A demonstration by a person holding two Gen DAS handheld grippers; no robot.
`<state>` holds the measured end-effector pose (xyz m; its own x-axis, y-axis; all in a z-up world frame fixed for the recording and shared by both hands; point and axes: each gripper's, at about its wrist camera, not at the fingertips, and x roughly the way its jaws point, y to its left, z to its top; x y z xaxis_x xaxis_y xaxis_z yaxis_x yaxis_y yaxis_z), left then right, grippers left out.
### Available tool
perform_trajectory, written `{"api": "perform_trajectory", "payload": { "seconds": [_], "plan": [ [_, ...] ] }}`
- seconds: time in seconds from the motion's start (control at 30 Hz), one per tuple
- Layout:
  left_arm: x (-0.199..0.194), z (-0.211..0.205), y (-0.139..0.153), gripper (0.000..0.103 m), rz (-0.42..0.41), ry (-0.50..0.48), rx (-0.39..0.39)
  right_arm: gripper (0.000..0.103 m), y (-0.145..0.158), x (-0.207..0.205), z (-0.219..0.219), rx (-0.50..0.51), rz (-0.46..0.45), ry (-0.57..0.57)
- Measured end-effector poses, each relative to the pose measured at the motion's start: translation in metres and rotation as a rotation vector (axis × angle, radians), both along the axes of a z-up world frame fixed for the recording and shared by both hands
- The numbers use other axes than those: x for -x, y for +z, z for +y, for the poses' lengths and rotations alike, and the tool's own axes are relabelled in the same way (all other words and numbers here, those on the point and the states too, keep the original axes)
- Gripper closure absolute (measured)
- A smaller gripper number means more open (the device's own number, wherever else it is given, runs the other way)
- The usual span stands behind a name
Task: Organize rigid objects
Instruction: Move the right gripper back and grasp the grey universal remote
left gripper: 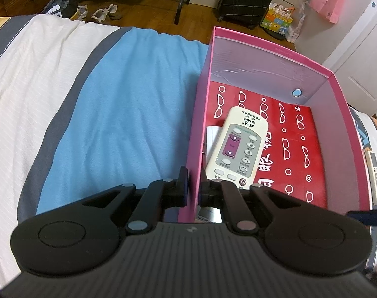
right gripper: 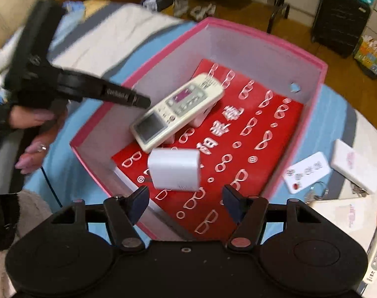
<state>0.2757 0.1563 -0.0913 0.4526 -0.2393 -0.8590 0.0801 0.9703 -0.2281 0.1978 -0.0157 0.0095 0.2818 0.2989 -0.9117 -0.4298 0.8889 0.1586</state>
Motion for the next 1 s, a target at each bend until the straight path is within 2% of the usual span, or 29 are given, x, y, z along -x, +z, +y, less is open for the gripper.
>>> {"api": "perform_trajectory", "payload": {
  "seconds": [0.17, 0.27, 0.4, 0.5, 0.63, 0.73, 0.8, 0.93, 1.0],
  "plan": [
    [0.001, 0.001, 0.001, 0.097, -0.006, 0.003, -0.005, 0.034, 0.023, 0.020, -0.051, -0.126, -0.111, -0.027],
    [0.001, 0.000, 0.001, 0.097, -0.007, 0.005, -0.013, 0.034, 0.034, 0.038, -0.087, -0.173, -0.221, -0.043],
    [0.003, -0.005, 0.002, 0.097, -0.010, 0.005, -0.031, 0.034, 0.042, 0.050, -0.132, -0.144, -0.335, -0.083],
    [0.005, -0.008, 0.004, 0.099, -0.021, 0.007, -0.048, 0.034, 0.039, 0.043, -0.168, -0.089, -0.310, -0.148],
    [0.005, -0.011, 0.005, 0.099, -0.023, 0.003, -0.064, 0.034, 0.021, 0.025, -0.225, -0.098, -0.249, -0.312],
    [0.004, -0.011, 0.005, 0.099, -0.020, -0.001, -0.070, 0.033, 0.001, 0.020, -0.256, -0.074, -0.241, -0.426],
    [0.004, -0.013, 0.006, 0.099, -0.023, -0.006, -0.081, 0.033, -0.016, 0.021, -0.267, -0.029, -0.229, -0.478],
    [0.004, -0.016, 0.006, 0.099, -0.025, -0.003, -0.097, 0.033, -0.042, 0.022, -0.282, 0.084, -0.203, -0.495],
    [0.002, -0.016, 0.005, 0.099, -0.015, 0.006, -0.097, 0.033, -0.057, 0.017, -0.287, 0.120, -0.183, -0.544]
  ]
}}
